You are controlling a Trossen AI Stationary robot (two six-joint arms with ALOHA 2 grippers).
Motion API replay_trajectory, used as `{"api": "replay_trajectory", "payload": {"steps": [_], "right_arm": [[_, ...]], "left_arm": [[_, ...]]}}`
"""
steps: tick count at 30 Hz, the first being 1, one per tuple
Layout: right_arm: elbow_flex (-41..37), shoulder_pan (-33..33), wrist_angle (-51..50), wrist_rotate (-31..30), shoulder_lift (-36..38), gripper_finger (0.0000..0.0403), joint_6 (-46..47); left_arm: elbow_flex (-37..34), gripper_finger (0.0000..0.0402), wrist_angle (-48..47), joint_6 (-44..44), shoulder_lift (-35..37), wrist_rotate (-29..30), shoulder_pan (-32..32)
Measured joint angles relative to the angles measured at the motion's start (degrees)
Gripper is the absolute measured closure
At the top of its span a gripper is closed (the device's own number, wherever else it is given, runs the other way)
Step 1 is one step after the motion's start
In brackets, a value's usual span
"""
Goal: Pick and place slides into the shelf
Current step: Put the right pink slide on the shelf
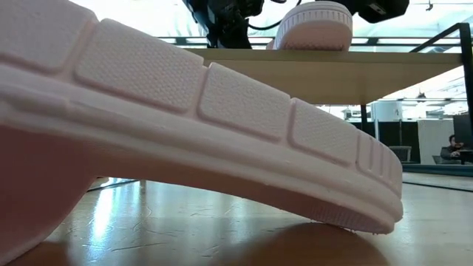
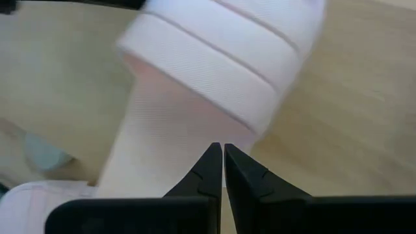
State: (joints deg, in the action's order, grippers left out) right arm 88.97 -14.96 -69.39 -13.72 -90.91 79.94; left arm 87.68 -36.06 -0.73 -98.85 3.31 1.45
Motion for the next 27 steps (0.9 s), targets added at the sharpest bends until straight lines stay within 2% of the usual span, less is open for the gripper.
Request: {"api": "replay_trajectory", "payload": {"steps": [12, 17, 27], "right_arm": [[-0.4, 1.1, -1.6, -4.3, 0.0, 0.0392, -0.3], [-0.5, 2.1, -4.8, -4.5, 0.0, 0.0392, -0.3], [1.0, 0.3, -4.0, -2.4, 0.0, 0.0392, 0.7]], "left_arm": [[0.1, 0.0402, 2.7, 0.2, -0.9, -0.1, 0.0], [0.1, 0.0402, 2.6, 0.2, -1.0, -0.1, 0.0], [0.2, 0.0402, 2.5, 3.0, -0.9, 0.6, 0.8]]}}
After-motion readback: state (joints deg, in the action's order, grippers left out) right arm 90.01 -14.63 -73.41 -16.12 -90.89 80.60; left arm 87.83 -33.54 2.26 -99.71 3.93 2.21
